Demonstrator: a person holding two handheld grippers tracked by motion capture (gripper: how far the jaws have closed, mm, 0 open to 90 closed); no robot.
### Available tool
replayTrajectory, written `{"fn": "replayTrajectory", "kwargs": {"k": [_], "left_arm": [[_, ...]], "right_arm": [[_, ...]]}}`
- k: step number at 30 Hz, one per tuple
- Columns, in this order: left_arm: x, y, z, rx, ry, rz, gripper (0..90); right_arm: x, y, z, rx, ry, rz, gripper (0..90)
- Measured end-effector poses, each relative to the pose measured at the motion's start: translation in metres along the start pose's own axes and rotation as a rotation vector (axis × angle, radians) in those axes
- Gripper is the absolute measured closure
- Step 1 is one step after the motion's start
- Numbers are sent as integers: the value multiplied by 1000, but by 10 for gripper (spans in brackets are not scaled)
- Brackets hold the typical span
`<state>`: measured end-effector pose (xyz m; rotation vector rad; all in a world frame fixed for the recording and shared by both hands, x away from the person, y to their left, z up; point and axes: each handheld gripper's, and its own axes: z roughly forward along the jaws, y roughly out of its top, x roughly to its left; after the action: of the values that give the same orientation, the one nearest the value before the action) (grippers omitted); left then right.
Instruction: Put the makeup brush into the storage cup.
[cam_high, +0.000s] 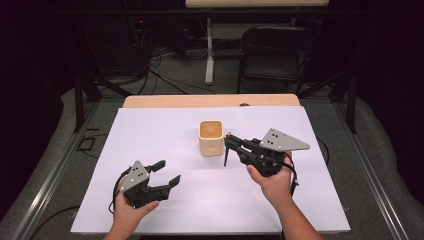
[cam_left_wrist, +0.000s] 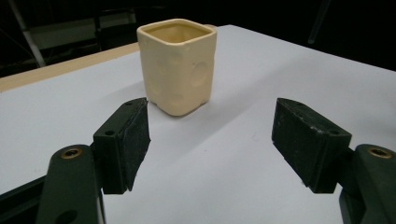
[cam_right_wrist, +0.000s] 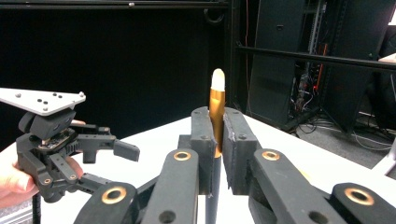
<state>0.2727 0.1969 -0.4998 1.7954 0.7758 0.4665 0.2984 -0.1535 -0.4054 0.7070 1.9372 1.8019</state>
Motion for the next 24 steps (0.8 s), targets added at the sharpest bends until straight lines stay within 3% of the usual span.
{"fn": "replayTrajectory", "kwargs": {"k": [4,24], "left_arm": [[5,-5,-3,6,10,-27,280],[11,-10,-7,17,19,-33,269]], "right_arm": [[-3,5,4,5,-9,-13,839],[-23,33,36,19,-47,-31,838]]}}
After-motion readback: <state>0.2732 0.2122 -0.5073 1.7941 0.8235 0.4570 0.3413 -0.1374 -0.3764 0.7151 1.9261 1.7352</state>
